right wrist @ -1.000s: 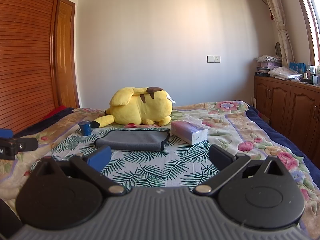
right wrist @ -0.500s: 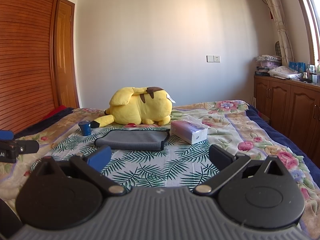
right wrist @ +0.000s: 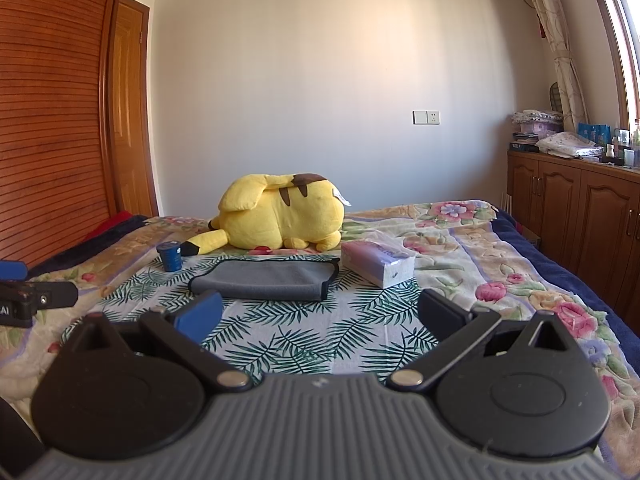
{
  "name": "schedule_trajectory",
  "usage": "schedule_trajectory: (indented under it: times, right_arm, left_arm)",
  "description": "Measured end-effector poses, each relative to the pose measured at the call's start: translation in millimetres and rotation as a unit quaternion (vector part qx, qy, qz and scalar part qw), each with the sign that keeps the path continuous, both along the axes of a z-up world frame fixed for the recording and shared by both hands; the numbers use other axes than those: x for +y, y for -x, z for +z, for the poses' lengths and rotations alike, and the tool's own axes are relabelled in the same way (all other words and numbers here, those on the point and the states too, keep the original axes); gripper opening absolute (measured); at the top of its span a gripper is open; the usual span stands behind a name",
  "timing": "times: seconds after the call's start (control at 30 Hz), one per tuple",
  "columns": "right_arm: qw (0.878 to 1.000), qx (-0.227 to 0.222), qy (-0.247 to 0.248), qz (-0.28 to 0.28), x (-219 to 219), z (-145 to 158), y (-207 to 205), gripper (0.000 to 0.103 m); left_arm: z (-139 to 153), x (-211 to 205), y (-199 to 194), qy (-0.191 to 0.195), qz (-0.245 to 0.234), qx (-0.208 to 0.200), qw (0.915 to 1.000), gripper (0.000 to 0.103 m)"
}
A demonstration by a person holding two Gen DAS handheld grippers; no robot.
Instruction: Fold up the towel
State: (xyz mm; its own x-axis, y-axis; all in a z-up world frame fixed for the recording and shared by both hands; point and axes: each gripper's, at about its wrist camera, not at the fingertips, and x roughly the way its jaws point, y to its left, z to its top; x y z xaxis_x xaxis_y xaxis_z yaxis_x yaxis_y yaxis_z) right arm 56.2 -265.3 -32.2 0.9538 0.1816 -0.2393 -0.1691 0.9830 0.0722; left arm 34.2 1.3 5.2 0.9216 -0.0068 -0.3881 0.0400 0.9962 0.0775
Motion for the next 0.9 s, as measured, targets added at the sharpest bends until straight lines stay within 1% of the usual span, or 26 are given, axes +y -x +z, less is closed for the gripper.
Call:
schedule_trajectory:
  times: [0.37,0.9]
  right_arm:
    - [1.000,-0.001,0.000,-0.001,-0.9,-0.5,0.2,0.103]
    - [1.000,-0.002,0.001,-0.001,-0.1,-0.7,0.2,0.103]
  left_arm:
    - [-0.7,-0.5,0.2,-0.007,-0.001,0.000,1.0000,0.087]
    - [-1.7,-0.7,0.1,-0.006,-0.002,0.001,1.0000,0.087]
